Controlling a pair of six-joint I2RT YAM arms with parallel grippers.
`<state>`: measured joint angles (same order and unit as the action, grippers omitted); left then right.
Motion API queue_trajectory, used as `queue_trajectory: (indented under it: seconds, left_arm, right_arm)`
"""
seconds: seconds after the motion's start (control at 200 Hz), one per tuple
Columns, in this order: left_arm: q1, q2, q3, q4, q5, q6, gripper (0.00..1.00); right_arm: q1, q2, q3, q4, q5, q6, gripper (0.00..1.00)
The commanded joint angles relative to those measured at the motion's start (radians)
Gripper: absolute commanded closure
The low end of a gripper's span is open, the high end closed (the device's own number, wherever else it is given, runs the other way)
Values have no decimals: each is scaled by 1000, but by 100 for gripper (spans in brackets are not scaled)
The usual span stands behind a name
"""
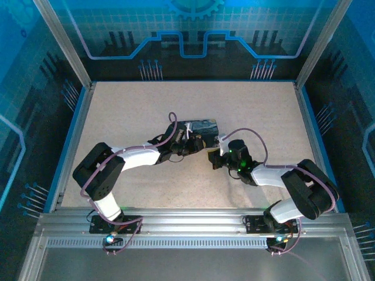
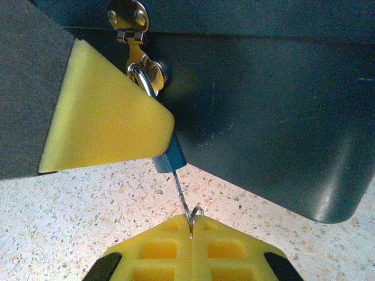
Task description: Unlock the padlock with the key
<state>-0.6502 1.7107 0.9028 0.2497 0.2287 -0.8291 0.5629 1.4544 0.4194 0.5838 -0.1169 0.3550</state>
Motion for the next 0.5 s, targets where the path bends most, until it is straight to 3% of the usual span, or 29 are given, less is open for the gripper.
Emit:
queue_trajectory:
  seconds: [0.0,0.495]
  left_arm:
    - [-17,17,32,-10,67,20,82]
    - [-17,18,33,-14,70,16,82]
  right_arm:
    - [28,13,42,105,-3,-30,100]
    - [37,49,53,133,5,-62,100]
